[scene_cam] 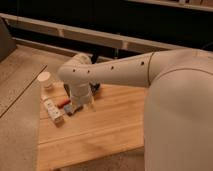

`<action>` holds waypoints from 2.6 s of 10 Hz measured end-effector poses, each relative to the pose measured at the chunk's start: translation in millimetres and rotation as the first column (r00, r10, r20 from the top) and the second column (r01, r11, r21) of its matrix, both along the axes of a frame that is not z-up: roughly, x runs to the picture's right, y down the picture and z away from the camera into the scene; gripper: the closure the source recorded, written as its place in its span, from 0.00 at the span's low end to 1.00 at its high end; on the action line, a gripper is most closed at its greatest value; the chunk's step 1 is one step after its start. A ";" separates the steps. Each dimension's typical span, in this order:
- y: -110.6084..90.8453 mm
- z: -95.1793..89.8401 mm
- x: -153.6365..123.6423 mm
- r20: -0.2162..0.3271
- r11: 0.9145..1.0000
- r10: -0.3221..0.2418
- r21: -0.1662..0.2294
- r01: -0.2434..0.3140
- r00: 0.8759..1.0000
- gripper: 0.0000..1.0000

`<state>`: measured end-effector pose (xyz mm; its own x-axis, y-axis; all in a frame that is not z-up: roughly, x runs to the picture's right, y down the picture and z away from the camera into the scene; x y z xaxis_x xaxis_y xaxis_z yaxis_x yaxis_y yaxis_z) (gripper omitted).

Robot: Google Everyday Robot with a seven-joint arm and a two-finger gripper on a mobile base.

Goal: Push the eraser across the table

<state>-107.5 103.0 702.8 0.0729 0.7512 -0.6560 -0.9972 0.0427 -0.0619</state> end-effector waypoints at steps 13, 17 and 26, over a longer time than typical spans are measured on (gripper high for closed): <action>-0.1 0.0 -0.1 0.000 1.000 -0.001 0.001 0.001 1.000 0.35; -64.8 5.4 -11.1 0.068 0.976 -0.007 0.217 -0.008 0.998 0.35; -113.8 -1.5 -19.1 0.139 0.932 -0.059 0.362 0.005 0.989 0.36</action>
